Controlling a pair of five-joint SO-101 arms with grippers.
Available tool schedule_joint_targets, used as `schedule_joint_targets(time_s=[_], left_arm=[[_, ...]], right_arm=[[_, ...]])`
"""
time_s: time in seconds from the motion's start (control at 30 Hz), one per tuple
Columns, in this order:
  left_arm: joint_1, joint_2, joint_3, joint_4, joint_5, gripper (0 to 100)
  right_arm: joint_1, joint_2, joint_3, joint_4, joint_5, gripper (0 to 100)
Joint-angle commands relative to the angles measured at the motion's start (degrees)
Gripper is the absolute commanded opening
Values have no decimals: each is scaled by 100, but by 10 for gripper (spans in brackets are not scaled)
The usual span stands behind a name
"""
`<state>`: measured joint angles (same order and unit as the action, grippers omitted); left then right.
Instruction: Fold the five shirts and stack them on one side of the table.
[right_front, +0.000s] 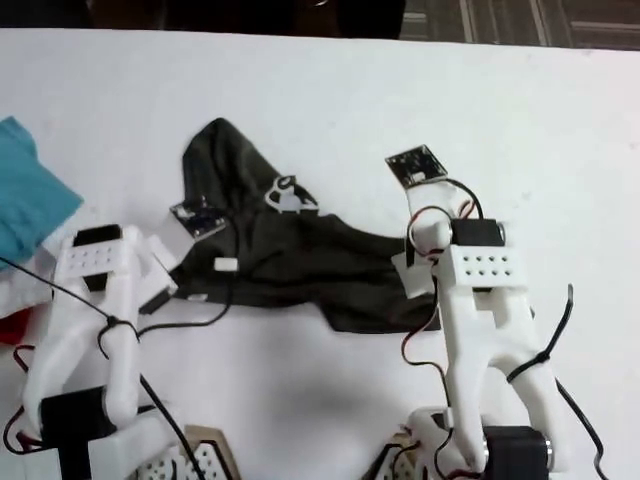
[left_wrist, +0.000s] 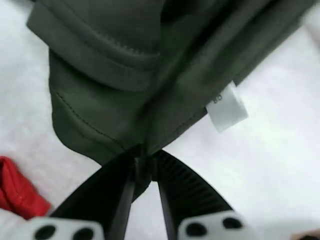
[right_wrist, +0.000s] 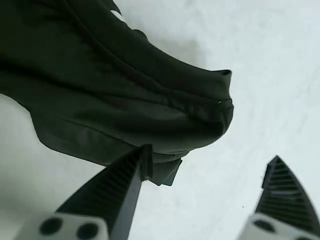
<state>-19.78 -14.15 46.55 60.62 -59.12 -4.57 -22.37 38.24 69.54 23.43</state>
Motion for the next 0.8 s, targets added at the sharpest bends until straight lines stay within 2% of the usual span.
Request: schedule_joint_targets(time_s=[0.0,0.17,0.33,0.4,0.47,0.57,0.77], left_arm=[[-79,-97,48,-352,-53,27],[-79,-97,154,-422,-62,41],[-580,-105,127,-334,-158,191],[-826,-105,145,-352,-510,232],[-1055,-88,180,-387,-826,233],[-1143,-88,180,-484,-914,234],[-1143,484,444,-1495,-905,234]], right_arm=[[22,-233,-26,101,18,344],[22,-242,-229,338,26,344],[22,-233,-642,664,9,344],[22,-233,-747,796,9,344],[22,-251,-800,919,9,344],[22,-277,-809,998,9,344],[22,-277,-809,1042,9,344]])
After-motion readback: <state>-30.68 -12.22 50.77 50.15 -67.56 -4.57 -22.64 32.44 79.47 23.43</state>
